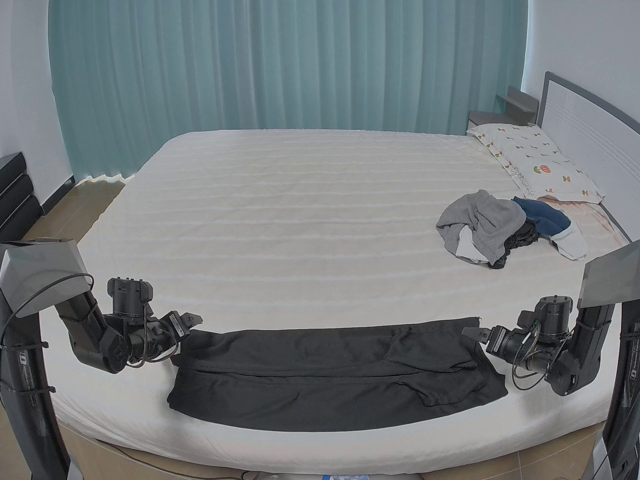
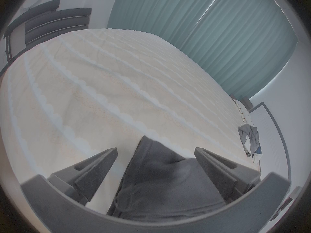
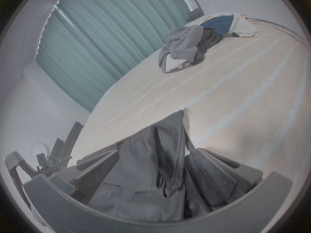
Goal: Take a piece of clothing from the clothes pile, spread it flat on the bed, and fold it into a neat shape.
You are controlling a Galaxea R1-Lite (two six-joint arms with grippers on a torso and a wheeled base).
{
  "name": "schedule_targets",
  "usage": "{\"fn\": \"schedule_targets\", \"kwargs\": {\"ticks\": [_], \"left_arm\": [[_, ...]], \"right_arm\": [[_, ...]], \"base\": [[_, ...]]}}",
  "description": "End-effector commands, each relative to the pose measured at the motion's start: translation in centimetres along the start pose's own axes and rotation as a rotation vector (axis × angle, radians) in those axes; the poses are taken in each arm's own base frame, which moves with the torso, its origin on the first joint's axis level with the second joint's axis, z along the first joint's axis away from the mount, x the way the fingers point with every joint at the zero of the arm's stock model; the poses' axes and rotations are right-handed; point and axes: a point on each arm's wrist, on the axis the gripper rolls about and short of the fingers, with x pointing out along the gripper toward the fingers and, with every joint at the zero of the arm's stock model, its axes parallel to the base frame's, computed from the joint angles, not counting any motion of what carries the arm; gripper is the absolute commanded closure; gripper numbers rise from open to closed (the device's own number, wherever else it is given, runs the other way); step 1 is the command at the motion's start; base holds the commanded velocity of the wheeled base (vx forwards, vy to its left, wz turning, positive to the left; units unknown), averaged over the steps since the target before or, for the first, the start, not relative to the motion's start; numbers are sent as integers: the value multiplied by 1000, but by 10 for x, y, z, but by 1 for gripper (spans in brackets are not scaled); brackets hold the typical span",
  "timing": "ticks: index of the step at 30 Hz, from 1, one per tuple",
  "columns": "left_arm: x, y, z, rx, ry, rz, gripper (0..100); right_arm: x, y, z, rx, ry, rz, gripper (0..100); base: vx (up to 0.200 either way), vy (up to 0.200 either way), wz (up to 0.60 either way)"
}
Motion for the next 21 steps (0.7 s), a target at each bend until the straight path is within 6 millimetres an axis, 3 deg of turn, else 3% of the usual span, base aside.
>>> {"fn": "schedule_targets", "kwargs": {"ticks": [1,9,10,17,21], "left_arm": [[16,3,-3,-3,16,6,0],[27,-4,-6,19,17,-10,0],[28,-4,-6,19,15,-10,100],[28,0,-6,10,8,11,100],[26,10,5,-60,-46,51,100]], "right_arm": [[4,-4,11,24,-37,1,0],[4,-11,21,77,-52,30,0],[4,-12,21,79,-55,27,0],[4,-14,20,83,-50,23,0],[4,-16,20,86,-50,18,0]], "base": [[0,0,0],[0,0,0],[0,0,0],[0,0,0],[0,0,0]]}}
